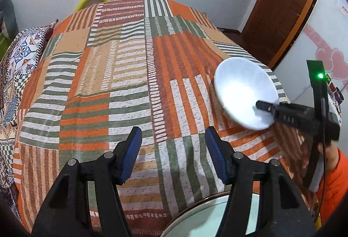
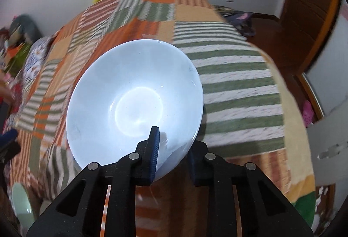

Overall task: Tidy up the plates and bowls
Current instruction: 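Close both tools on the white bowl rim and lift it, then carry the white bowl with both tools over the nested bowls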

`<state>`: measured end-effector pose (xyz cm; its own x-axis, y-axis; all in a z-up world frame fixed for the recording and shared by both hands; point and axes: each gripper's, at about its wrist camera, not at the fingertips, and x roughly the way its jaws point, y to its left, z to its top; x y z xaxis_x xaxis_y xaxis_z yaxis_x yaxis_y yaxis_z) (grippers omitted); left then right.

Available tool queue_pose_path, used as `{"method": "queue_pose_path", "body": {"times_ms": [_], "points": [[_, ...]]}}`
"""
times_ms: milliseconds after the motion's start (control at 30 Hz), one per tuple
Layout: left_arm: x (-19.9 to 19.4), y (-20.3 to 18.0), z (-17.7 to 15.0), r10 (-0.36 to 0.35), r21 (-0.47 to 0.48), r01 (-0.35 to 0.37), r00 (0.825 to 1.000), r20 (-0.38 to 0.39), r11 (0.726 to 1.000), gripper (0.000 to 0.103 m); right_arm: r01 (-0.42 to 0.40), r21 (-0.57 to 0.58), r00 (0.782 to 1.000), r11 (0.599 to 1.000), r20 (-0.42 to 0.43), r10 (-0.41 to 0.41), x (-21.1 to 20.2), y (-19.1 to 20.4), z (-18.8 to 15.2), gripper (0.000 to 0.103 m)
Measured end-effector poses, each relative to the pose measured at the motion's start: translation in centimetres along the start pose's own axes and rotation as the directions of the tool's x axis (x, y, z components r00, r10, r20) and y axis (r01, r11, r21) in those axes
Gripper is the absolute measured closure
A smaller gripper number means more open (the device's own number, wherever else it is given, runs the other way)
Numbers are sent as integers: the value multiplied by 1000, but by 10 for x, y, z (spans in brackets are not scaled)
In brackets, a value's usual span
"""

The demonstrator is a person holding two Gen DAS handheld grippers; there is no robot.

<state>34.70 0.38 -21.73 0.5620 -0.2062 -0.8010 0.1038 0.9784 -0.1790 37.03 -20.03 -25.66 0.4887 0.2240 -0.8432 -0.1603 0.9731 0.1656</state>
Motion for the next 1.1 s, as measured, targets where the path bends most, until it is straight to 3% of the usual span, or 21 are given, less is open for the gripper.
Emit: {"method": "queue_pose_path", "body": {"times_ms": [167,500,667,800,933,1100], "points": [[17,-7,0,-15,-7,15,999,-39,1000,43,-65,-55,997,996,-32,63,-2,17,-18,82],[51,-25,2,-54,-24,52,994,-95,998,44,-137,-35,990,990,-48,136,-2,20,-31,82],[61,-33,4,-48,-8,47,994,-93,999,57,-155,-15,987,988,-48,154,1,19,-29,82],[68,-37,2,-43,11,45,995,-93,999,79,-157,-9,987,988,-41,157,0,20,-31,82],[71,-41,0,-57,24,60,994,-96,998,91,-161,-4,986,987,-34,161,-1,21,-31,82],[68,-43,-2,-52,34,56,994,-95,998,91,-145,-8,989,989,-30,145,-5,22,-31,83]]}}
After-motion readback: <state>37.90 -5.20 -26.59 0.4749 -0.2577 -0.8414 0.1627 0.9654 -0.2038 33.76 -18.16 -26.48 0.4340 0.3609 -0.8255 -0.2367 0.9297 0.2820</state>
